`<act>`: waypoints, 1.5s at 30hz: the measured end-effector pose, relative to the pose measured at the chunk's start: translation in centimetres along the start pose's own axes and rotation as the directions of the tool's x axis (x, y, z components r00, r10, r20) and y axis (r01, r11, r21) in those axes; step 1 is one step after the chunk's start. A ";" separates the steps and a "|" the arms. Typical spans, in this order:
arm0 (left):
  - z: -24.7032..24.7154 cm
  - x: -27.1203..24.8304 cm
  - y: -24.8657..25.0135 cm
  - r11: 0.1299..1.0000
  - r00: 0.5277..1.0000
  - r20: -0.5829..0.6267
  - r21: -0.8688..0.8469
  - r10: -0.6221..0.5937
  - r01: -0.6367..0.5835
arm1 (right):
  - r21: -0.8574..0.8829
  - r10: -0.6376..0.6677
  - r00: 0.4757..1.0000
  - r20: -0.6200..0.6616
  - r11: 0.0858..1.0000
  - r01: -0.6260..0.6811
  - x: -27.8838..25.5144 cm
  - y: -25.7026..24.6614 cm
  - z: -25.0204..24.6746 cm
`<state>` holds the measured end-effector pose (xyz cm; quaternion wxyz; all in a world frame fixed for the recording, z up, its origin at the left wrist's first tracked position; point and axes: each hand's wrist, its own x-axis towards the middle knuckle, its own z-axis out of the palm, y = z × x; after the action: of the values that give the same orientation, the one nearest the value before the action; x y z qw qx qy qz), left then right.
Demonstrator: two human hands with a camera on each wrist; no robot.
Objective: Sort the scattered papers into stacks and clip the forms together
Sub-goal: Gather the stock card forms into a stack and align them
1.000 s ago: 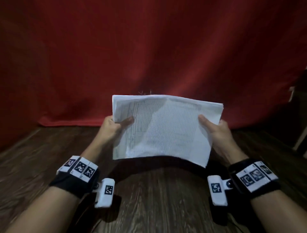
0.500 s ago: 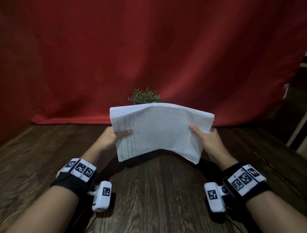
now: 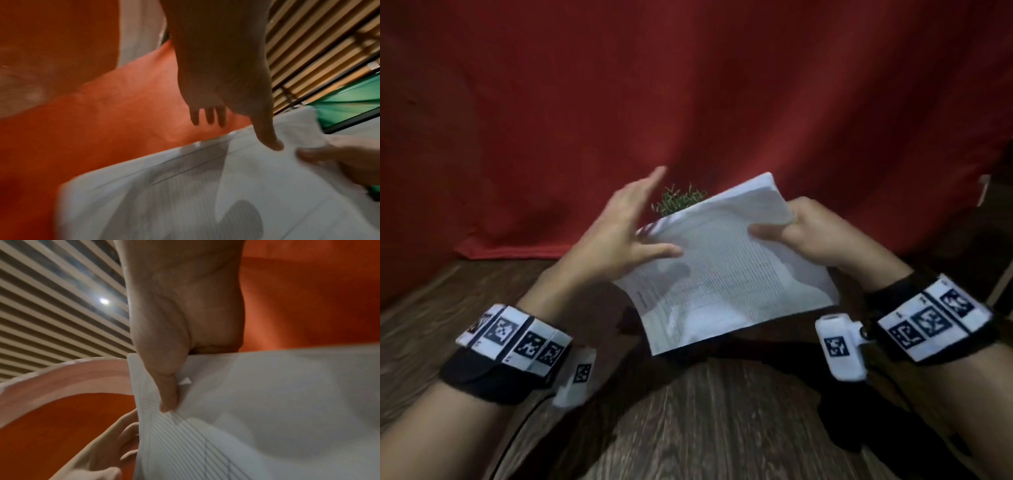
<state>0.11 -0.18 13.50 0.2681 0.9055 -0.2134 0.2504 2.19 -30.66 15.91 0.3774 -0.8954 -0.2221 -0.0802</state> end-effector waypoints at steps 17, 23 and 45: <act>5.5 -0.3 -0.9 0.480 0.909 -0.074 -0.865 -0.411 0.146 | 0.748 0.107 0.989 -0.105 0.664 0.008 -0.7 4.1 6.0; 7.4 -0.1 -0.8 0.463 0.855 -0.205 -0.885 -0.477 0.047 | 0.704 0.049 0.935 -0.353 0.672 0.230 0.0 3.0 8.0; 2.6 -0.3 -0.3 0.977 0.848 -0.485 -0.110 -0.215 0.185 | 0.380 0.030 0.983 -0.179 0.924 0.041 -0.9 4.7 6.7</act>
<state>0.87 -1.40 11.30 0.3647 0.8203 -0.0495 0.4377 3.42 -29.12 7.90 0.5631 -0.7929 -0.2009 -0.1175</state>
